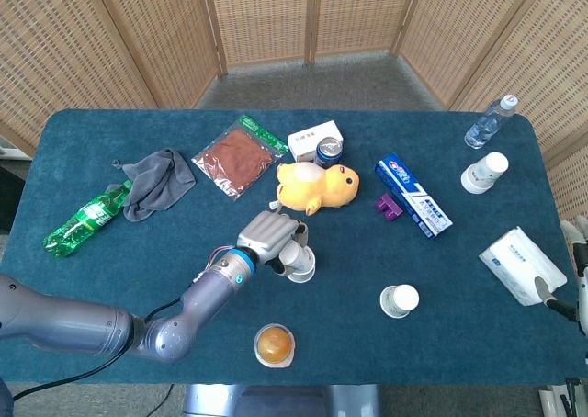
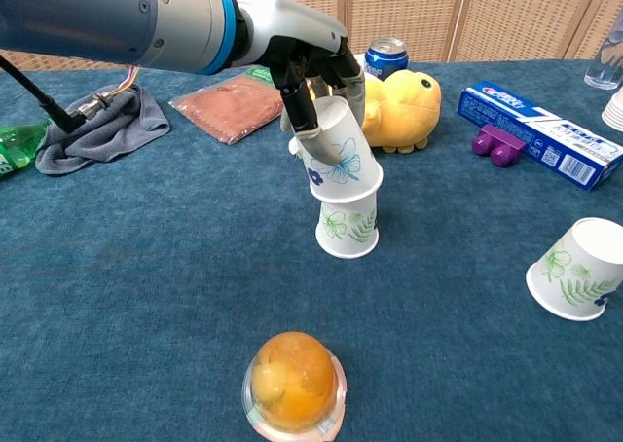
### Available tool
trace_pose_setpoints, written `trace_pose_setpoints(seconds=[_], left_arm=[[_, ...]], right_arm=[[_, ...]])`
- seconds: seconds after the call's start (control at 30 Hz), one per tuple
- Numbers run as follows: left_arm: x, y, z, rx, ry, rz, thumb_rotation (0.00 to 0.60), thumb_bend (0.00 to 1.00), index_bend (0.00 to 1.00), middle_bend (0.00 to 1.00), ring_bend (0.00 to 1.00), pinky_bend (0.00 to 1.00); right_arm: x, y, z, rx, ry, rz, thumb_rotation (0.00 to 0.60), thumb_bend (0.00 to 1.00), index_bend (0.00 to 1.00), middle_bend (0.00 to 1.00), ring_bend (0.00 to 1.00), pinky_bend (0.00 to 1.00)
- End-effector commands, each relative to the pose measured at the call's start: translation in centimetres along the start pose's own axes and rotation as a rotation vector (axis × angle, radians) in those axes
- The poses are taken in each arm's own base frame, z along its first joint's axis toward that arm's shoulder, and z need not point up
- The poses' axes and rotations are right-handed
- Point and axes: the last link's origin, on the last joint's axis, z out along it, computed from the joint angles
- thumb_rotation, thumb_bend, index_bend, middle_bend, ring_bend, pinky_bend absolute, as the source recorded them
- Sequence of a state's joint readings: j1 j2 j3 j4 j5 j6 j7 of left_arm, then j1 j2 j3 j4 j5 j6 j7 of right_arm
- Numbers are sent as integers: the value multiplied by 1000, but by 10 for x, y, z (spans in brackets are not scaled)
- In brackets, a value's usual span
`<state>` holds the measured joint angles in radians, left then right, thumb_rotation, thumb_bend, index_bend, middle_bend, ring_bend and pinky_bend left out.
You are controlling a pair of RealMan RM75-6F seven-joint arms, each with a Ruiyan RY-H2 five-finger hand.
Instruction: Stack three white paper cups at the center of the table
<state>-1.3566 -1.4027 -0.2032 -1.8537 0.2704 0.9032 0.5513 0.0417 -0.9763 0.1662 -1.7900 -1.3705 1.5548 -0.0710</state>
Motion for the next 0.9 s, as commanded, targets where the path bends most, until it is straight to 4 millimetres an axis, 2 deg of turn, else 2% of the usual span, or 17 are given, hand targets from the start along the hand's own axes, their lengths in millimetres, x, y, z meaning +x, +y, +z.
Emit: trace_pose_setpoints(seconds=[0.03,0.2,0.27,0.37,0.43,0.53,0.73,0.9], left_arm=[[0,2,1,-3,-2,-2,600,305,455,382,316,501],[-3,3,2,12,-6,24,600,305,447,369,307,496],[-3,2,2,23,-14,34,600,304,423,315,265,479],[-4,3,2,31,-10,45,600,302,331,99,86,415],[-4,3,2,32,-6,45,600,300,257,5,3,366],[-5,3,3,32,4,42,600,299,228,0,0,329],[-3,1,1,17,41,31,600,295,96,0,0,276],[3,-3,-7,-9,88,16,600,296,76,0,0,272]], right_arm=[[0,0,0,1,0,0,600,322,118,35,0,20],[1,0,0,0,2,3,600,321,118,37,0,21],[1,0,0,0,3,3,600,322,118,36,0,21],[1,0,0,1,1,6,600,321,118,36,0,20],[1,0,0,1,2,6,600,320,119,36,0,21],[1,0,-1,3,2,5,600,321,118,37,0,21],[1,0,0,2,3,6,600,320,118,37,0,21],[1,0,-1,3,-1,4,600,322,119,36,0,20]])
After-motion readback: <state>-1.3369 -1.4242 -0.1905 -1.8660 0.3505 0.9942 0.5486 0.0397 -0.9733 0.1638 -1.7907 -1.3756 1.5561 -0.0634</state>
